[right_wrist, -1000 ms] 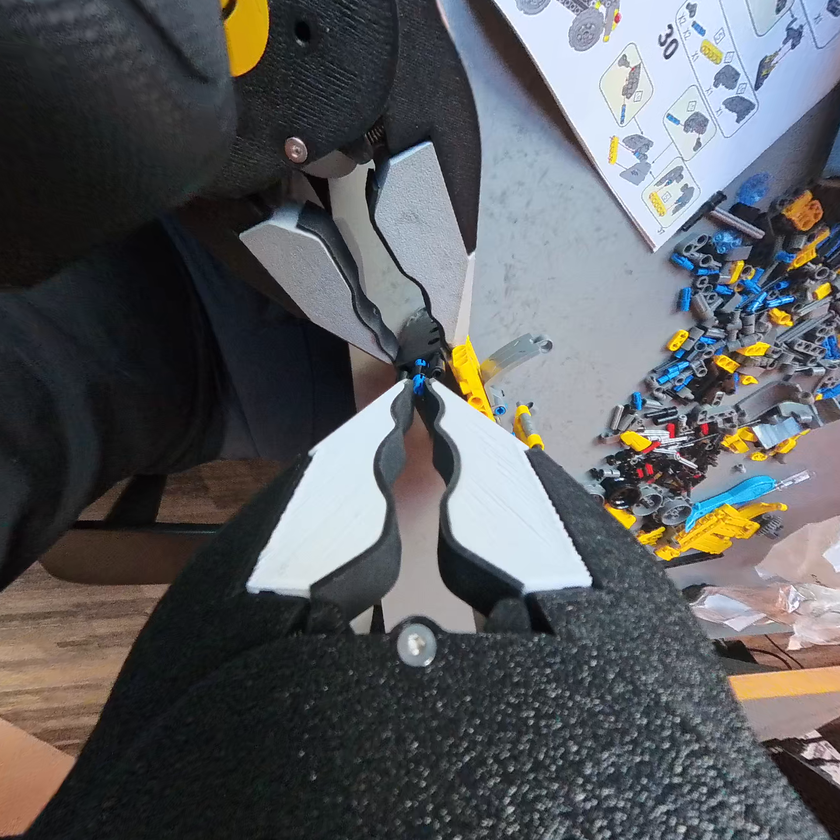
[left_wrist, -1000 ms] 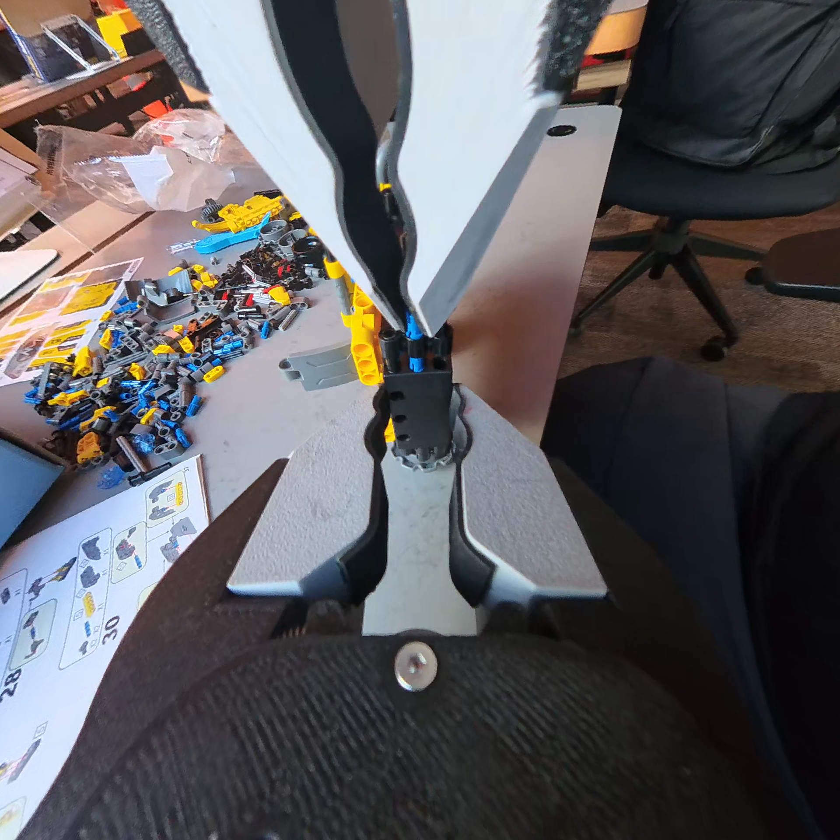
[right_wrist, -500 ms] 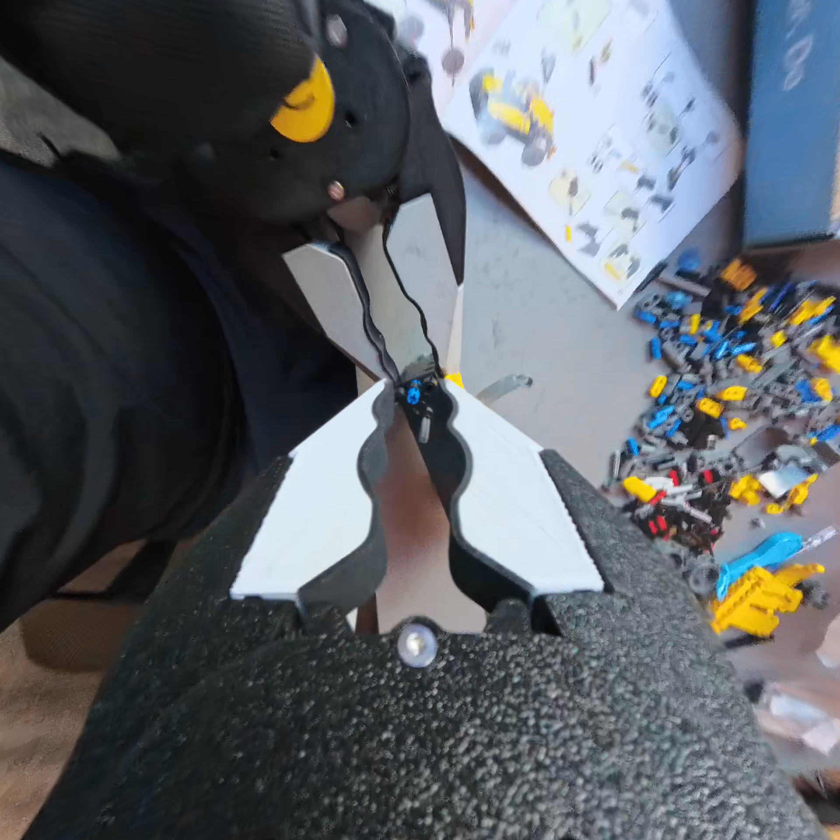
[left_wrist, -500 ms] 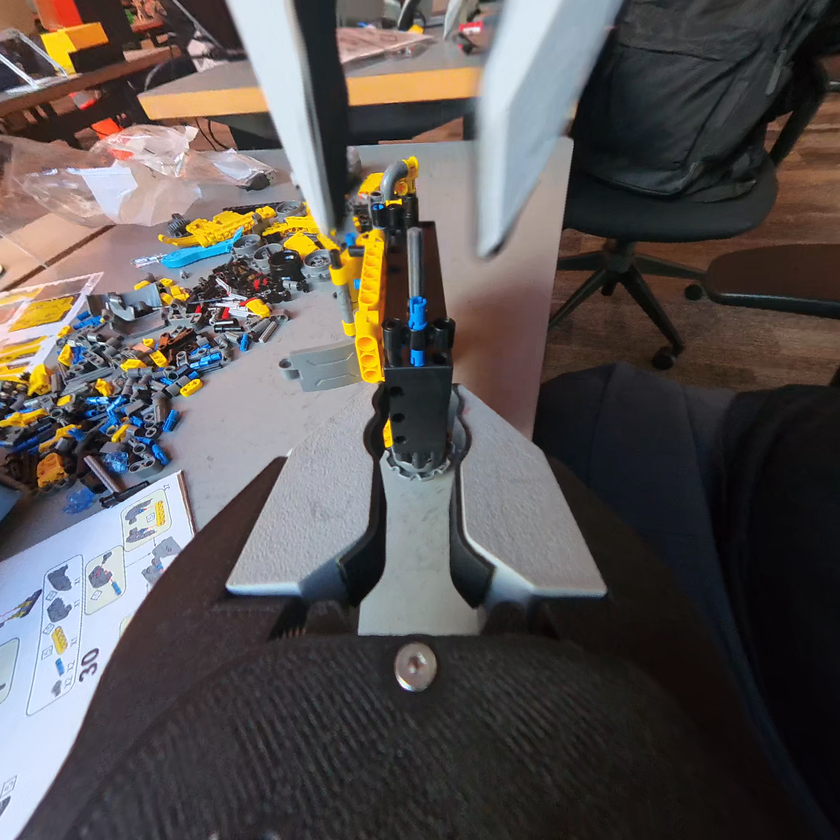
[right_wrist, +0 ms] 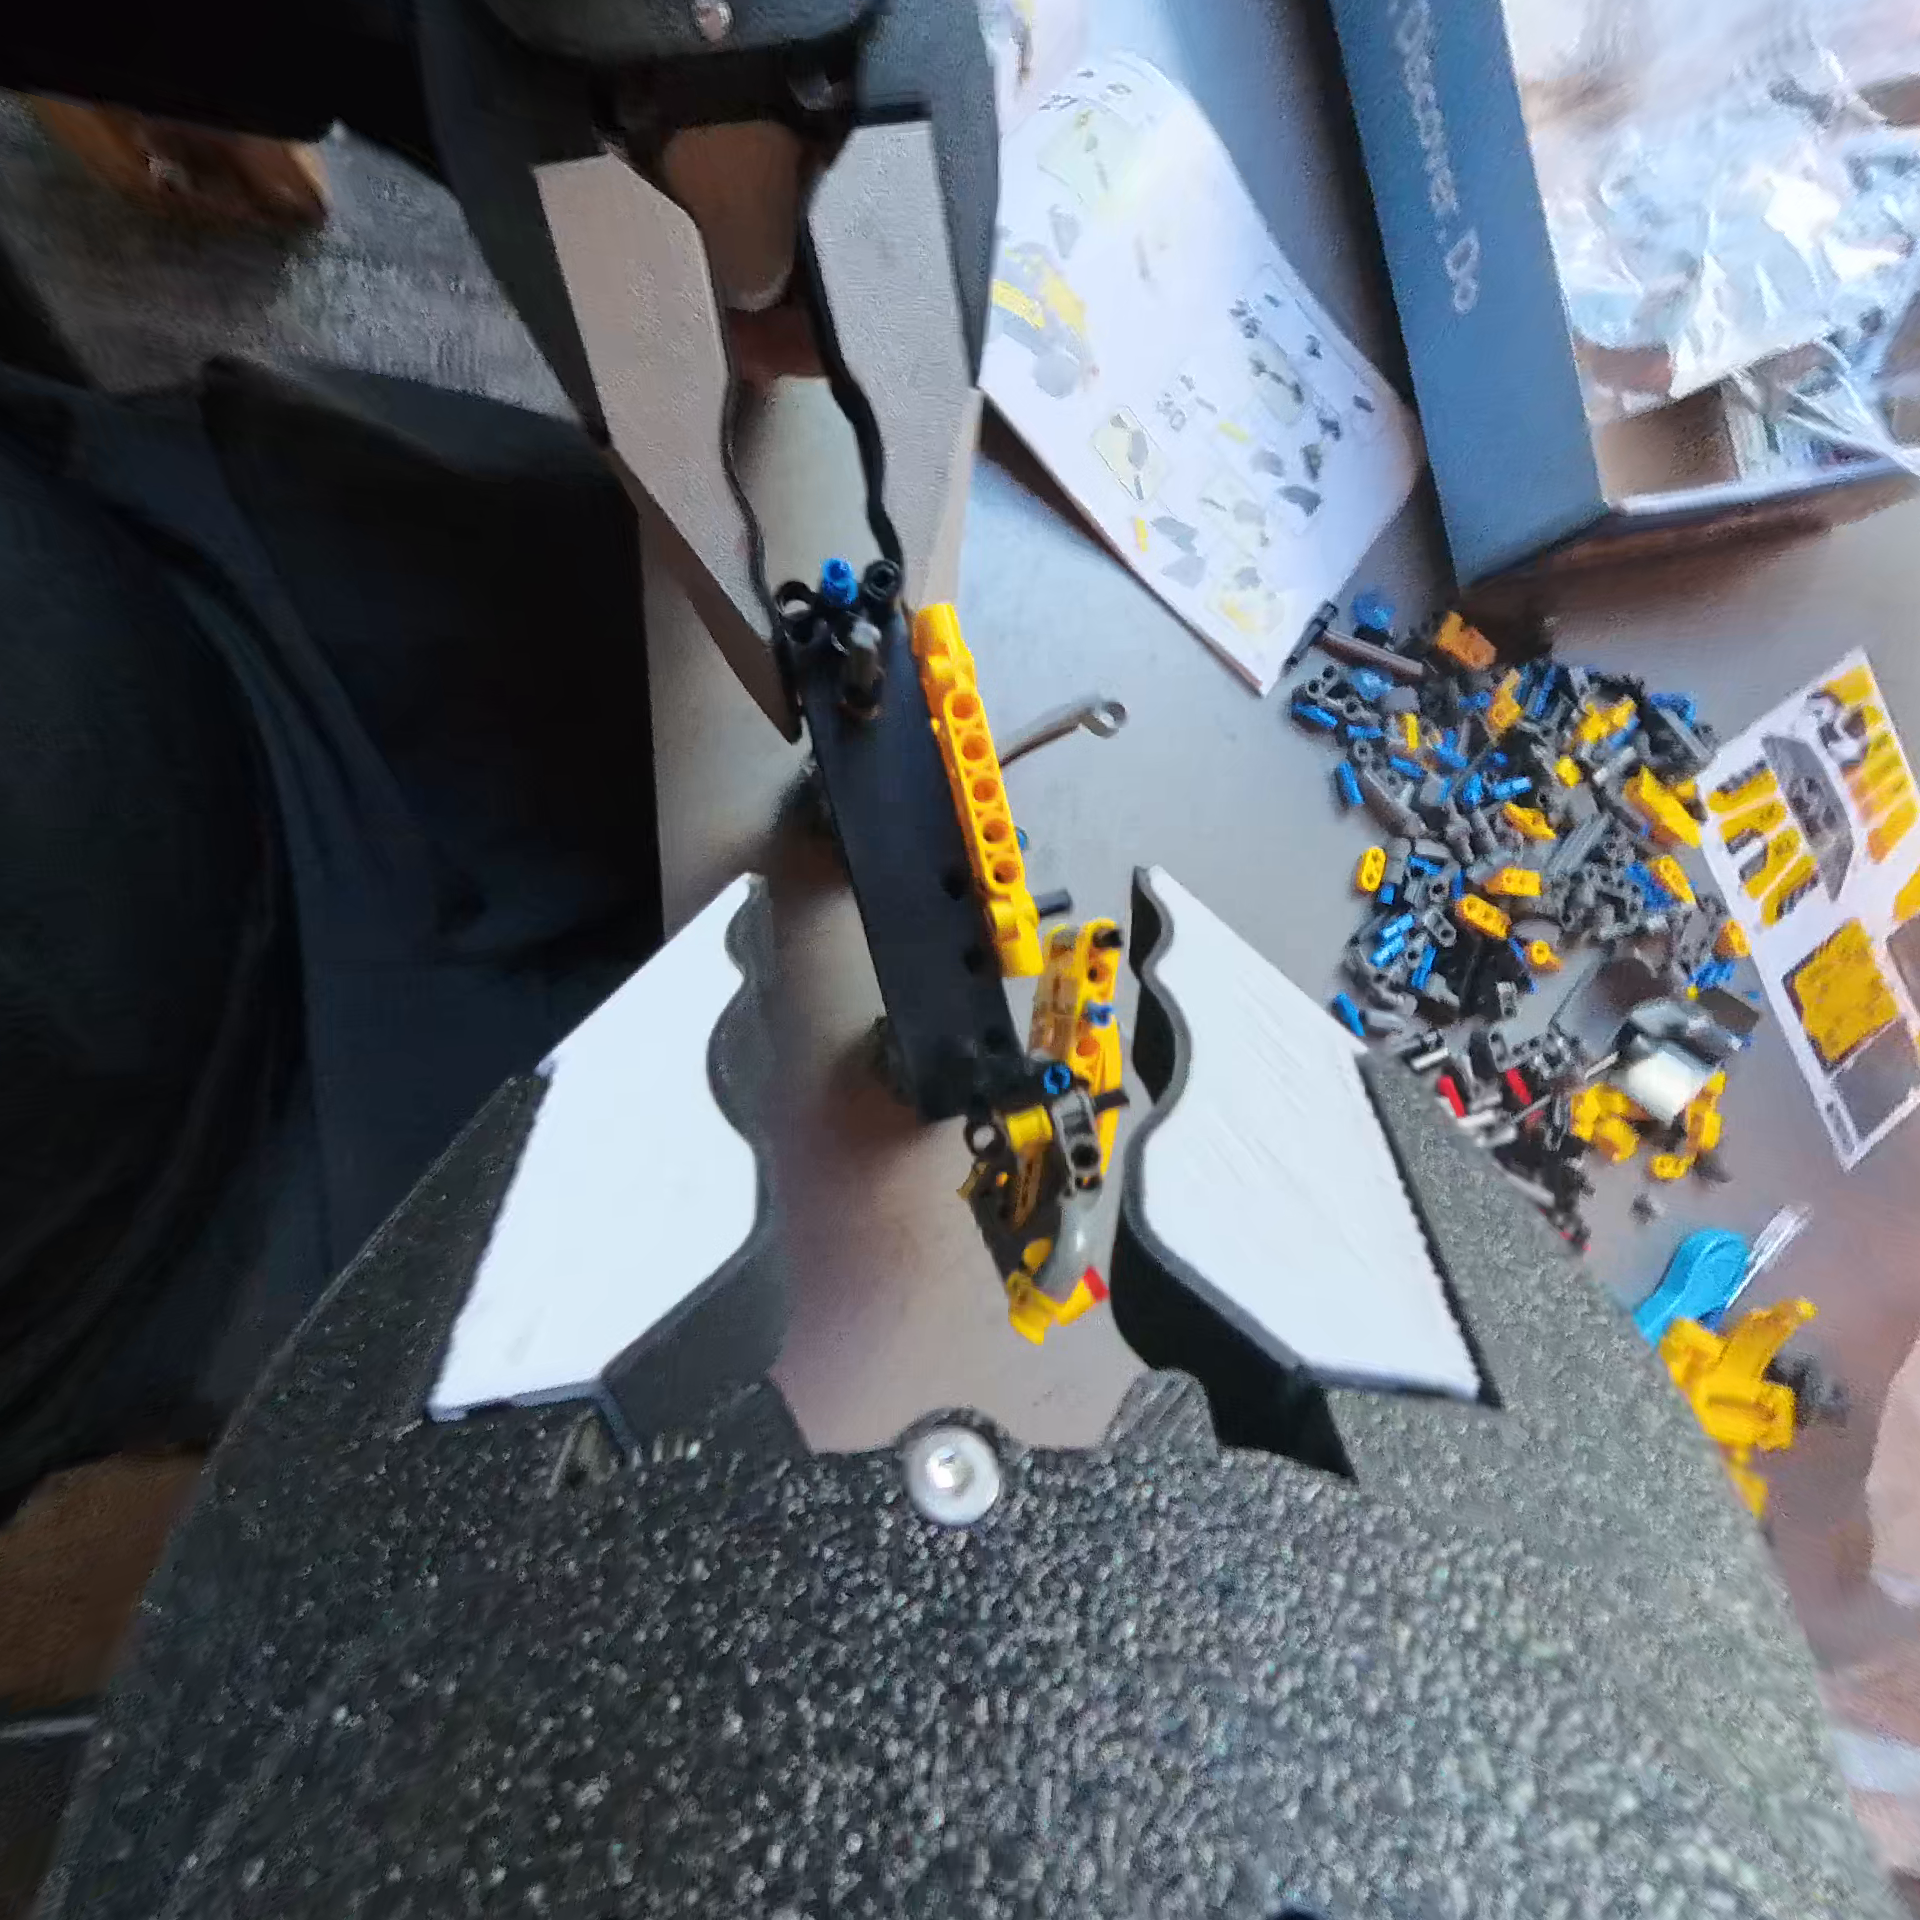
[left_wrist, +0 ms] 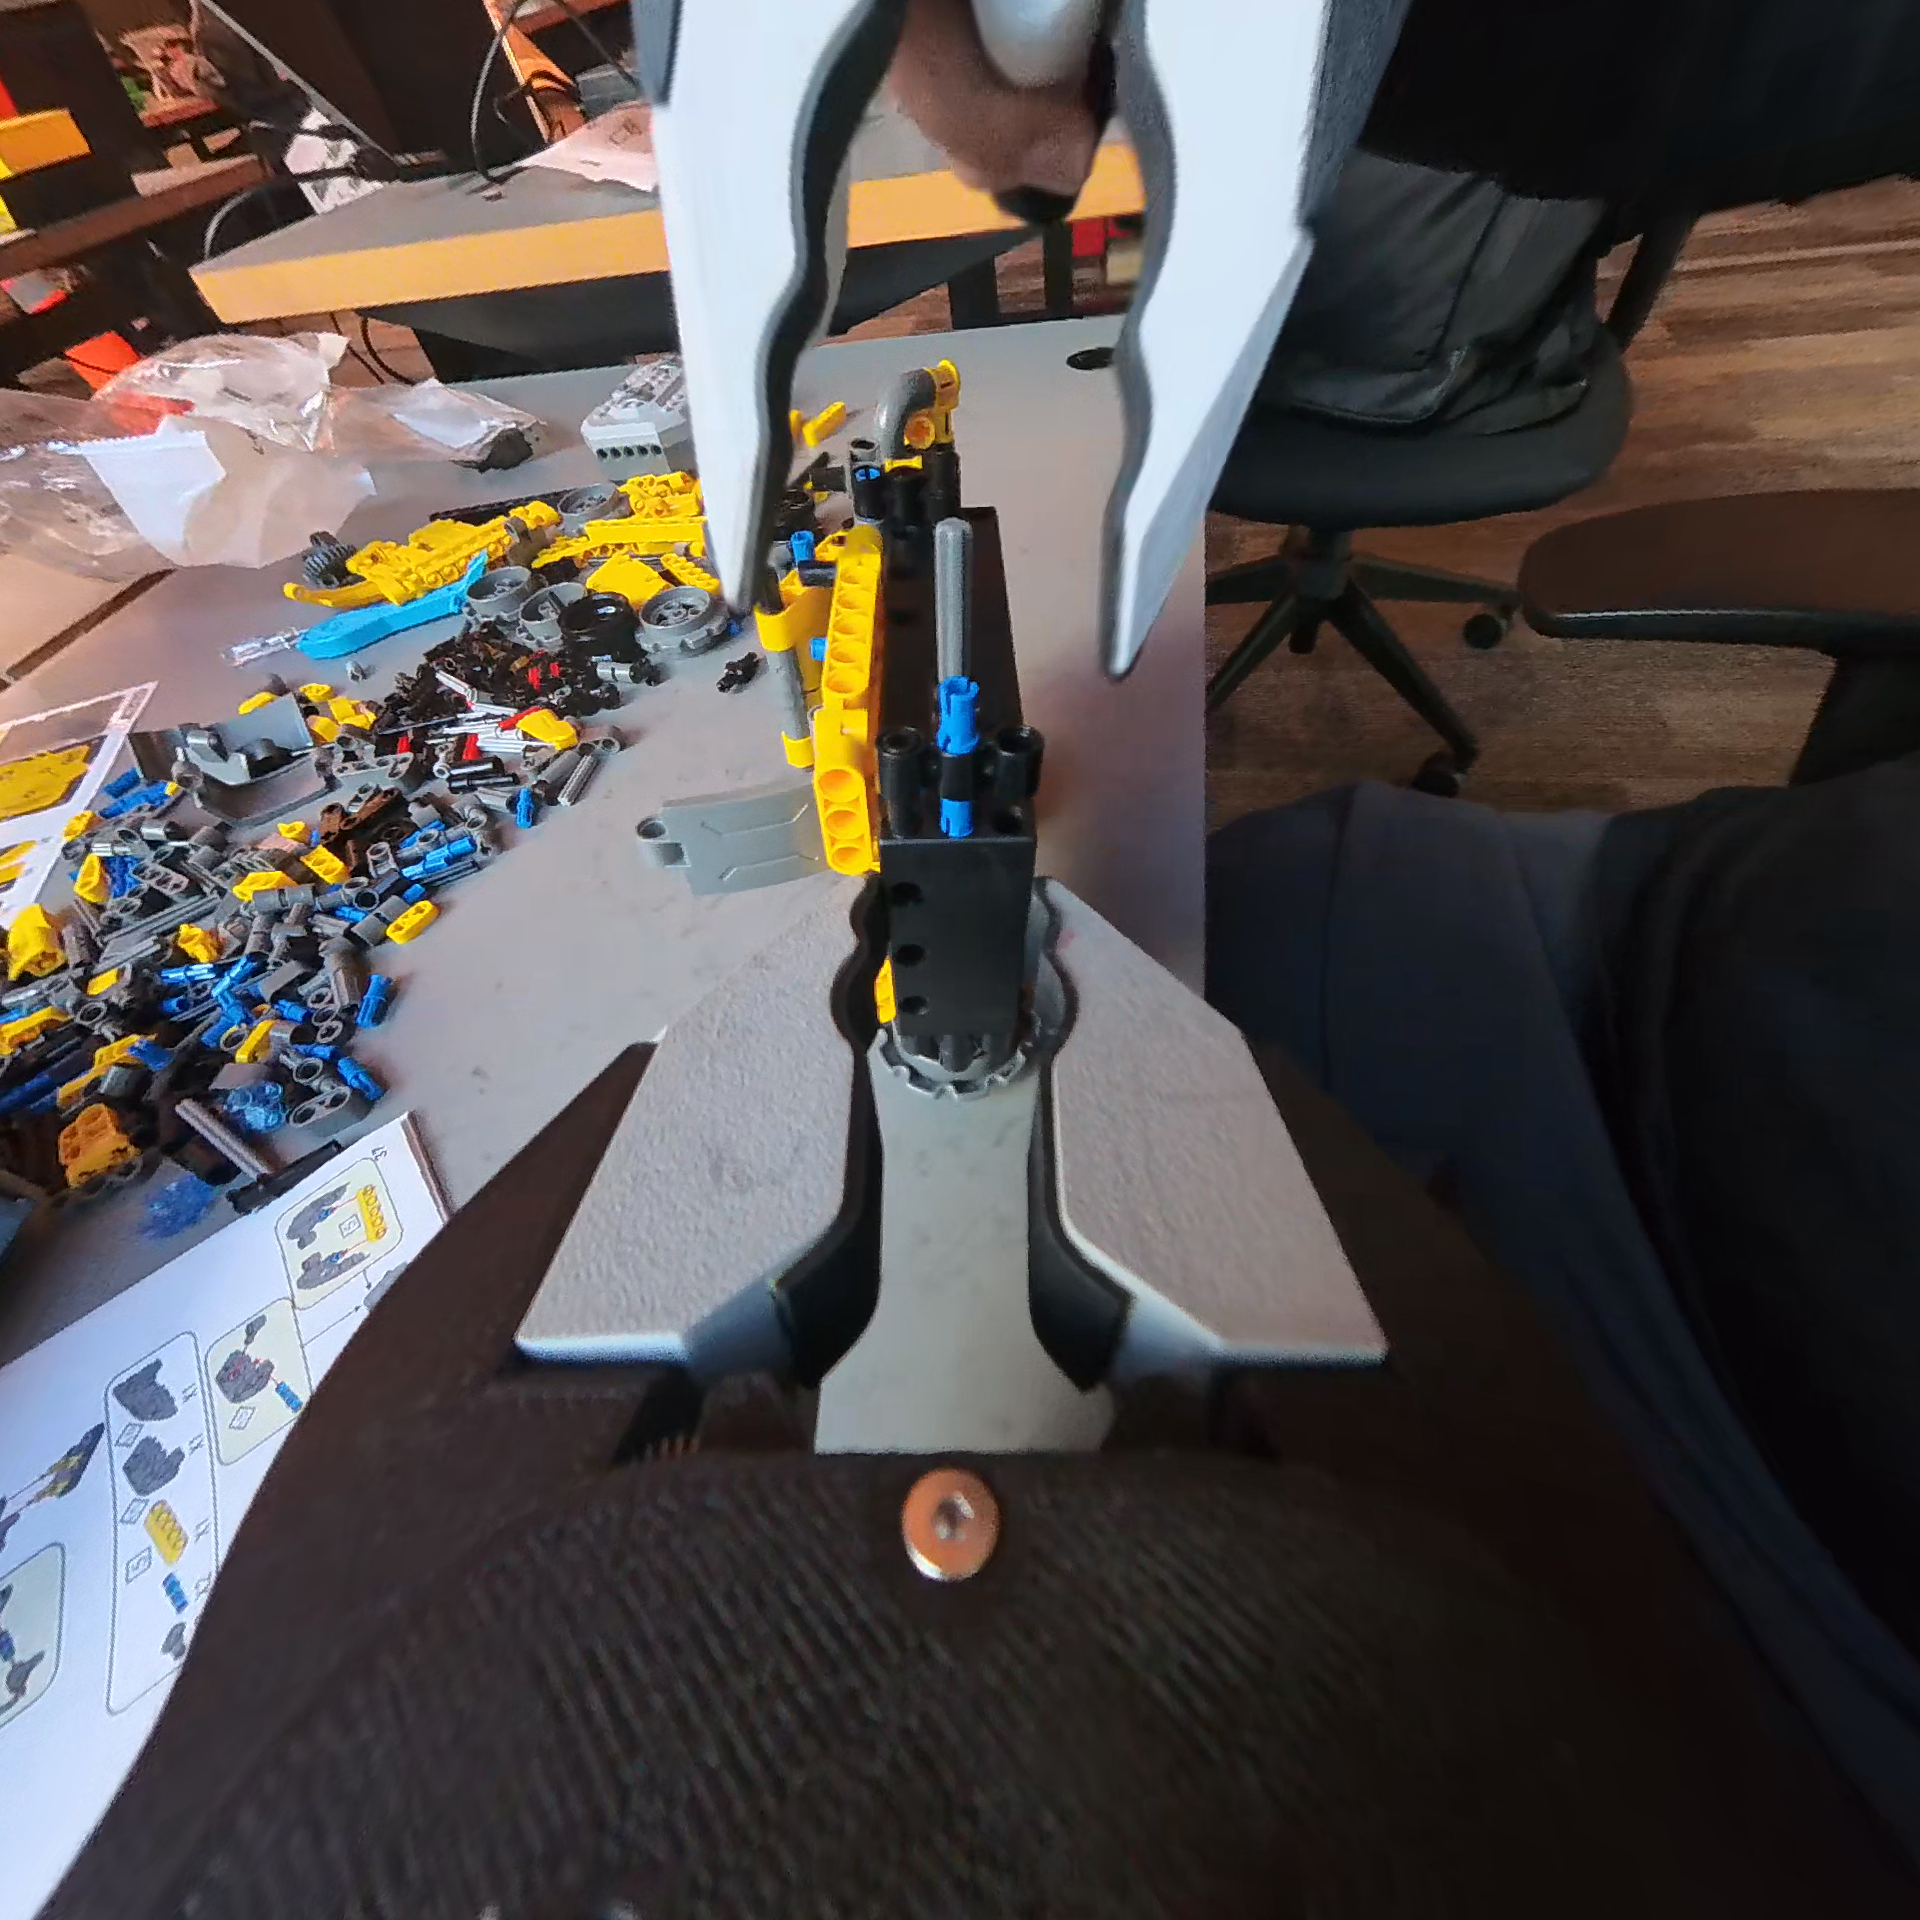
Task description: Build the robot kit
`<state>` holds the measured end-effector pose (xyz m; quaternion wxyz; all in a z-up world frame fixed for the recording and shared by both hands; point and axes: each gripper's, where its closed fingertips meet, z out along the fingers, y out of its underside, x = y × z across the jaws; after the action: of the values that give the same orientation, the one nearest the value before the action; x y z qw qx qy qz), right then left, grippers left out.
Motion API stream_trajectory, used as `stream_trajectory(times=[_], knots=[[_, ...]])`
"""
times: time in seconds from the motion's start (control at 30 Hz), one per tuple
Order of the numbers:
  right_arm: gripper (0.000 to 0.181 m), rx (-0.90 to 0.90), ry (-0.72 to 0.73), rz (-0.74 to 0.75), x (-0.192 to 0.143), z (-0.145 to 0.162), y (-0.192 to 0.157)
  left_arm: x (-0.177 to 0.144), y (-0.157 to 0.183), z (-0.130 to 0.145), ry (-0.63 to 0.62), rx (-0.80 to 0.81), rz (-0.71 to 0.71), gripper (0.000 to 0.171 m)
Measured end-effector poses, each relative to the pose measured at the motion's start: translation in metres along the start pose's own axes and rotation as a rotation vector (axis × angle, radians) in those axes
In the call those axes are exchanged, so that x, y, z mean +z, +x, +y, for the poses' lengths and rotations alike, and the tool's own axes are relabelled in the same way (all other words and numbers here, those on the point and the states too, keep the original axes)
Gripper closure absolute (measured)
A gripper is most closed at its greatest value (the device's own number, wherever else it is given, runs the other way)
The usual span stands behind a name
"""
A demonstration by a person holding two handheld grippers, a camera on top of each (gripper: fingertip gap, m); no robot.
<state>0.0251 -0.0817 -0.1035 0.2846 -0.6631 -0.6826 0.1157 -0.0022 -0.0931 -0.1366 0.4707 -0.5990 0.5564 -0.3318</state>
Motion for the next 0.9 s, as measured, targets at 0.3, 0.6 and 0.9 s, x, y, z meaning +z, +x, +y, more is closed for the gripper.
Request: stream_trajectory(times=[0.3, 0.6, 0.9], knots=[[0.142, -0.096, -0.121, -0.074, 0.026, 0.007, -0.002, -0.005, -0.002, 0.0, 0.006, -0.055, -0.04, 0.149], [0.143, -0.087, -0.094, -0.063, 0.026, 0.007, -0.004, -0.041, -0.005, -0.04, 0.091, -0.115, -0.087, 0.146], [0.143, -0.089, -0.082, -0.07, 0.026, 0.006, -0.004, -0.029, -0.004, -0.041, -0.013, -0.134, -0.033, 0.145]])
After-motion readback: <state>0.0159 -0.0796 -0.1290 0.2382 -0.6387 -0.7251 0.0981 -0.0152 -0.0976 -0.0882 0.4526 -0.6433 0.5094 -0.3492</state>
